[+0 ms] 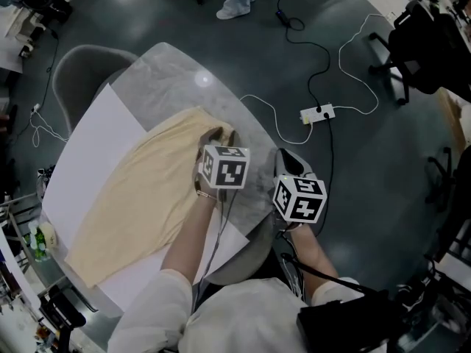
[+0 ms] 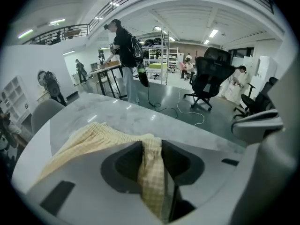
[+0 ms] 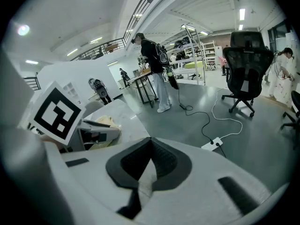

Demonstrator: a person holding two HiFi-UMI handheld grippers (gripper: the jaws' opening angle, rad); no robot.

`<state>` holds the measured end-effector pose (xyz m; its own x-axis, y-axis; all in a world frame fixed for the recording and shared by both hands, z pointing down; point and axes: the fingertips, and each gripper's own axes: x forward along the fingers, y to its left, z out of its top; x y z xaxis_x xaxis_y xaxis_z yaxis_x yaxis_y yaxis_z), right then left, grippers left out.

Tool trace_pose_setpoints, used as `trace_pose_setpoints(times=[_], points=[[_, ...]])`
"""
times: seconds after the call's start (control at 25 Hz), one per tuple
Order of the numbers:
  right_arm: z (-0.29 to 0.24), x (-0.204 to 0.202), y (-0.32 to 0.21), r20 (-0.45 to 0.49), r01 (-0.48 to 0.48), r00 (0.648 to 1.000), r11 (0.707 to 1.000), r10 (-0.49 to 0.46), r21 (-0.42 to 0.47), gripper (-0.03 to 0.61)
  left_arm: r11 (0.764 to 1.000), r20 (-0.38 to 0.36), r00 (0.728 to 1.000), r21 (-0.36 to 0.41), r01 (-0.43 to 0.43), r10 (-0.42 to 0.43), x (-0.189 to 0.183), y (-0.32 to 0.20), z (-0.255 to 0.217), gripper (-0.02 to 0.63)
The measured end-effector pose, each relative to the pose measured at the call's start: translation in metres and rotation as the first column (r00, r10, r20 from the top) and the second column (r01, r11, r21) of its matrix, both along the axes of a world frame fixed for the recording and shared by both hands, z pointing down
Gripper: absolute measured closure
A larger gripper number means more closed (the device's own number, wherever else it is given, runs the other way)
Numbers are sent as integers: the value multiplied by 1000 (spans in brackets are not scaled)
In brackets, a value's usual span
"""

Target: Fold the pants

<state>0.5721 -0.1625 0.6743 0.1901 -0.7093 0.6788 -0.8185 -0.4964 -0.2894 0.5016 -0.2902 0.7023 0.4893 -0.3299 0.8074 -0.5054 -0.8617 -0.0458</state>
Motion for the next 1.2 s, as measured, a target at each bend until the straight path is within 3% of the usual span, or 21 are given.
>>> trace_pose_setpoints(times=[0.36,0.72,0.96,1.2], points=[[-4,-4,-6,-1,37,999,999,-37,9,586,1000,19,1000,0,-6,6,-5,-5,-1,557],[-27,-9,-23,-16,80,997,996,-80,32,585,996,-98,991,-29,85,-88,-27,-5,-41,565],[-62,-42,-42,-64,165,985,985,-161,52,586,984,-176,968,-48,172,-178,-73,-11,-80,565],[-95,-83,-46,-111,235,967,971,-228,47,586,961,-209,938,-64,268,-276,-140,-14,-112,565]])
